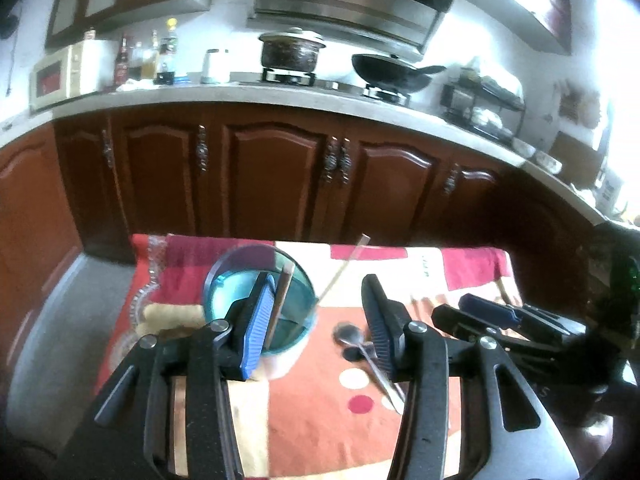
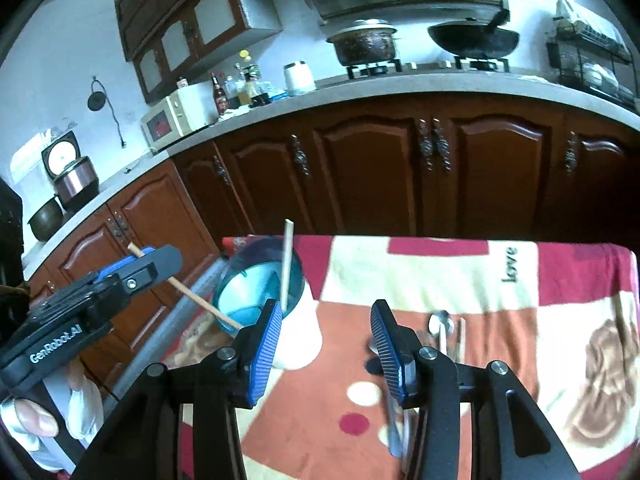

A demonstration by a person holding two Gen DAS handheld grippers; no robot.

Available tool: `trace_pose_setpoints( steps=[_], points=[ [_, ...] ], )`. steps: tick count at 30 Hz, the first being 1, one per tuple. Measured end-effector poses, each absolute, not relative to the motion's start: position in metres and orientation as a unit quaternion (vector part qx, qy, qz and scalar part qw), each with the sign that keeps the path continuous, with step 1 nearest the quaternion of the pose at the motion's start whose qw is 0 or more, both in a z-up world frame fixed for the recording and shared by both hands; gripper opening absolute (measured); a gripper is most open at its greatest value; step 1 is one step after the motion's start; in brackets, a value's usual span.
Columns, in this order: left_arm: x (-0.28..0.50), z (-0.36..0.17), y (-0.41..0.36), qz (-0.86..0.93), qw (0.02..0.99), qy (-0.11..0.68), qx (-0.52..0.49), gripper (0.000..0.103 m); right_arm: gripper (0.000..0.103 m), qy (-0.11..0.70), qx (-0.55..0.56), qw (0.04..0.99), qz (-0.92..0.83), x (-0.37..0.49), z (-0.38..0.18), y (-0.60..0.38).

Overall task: Organize utensils
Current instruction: 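Move the right tool back to the pile and grasp the white ceramic spoon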

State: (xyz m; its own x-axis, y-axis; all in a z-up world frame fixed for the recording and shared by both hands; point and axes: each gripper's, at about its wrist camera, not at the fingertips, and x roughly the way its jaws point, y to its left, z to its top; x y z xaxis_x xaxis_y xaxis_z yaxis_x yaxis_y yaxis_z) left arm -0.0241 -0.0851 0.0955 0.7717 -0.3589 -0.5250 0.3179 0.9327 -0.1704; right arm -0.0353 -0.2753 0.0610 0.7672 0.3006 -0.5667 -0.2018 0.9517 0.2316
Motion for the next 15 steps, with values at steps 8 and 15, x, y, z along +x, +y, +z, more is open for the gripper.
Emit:
trace_pose_setpoints(
  steps=[8, 15],
  points=[
    [-0.036, 0.072, -0.109, -0.215, 0.919, 0.328, -0.042, 0.045, 0.045, 0.349, 0.086, 0.929, 0.084, -0.059, 0.028, -0.329],
    [-0.043, 0.045, -0.128, -0.225, 0.906, 0.358, -0.024, 0.045, 0.04, 0.419, 0.096, 0.899, 0.078, -0.048, -0.031, -0.353]
  ],
)
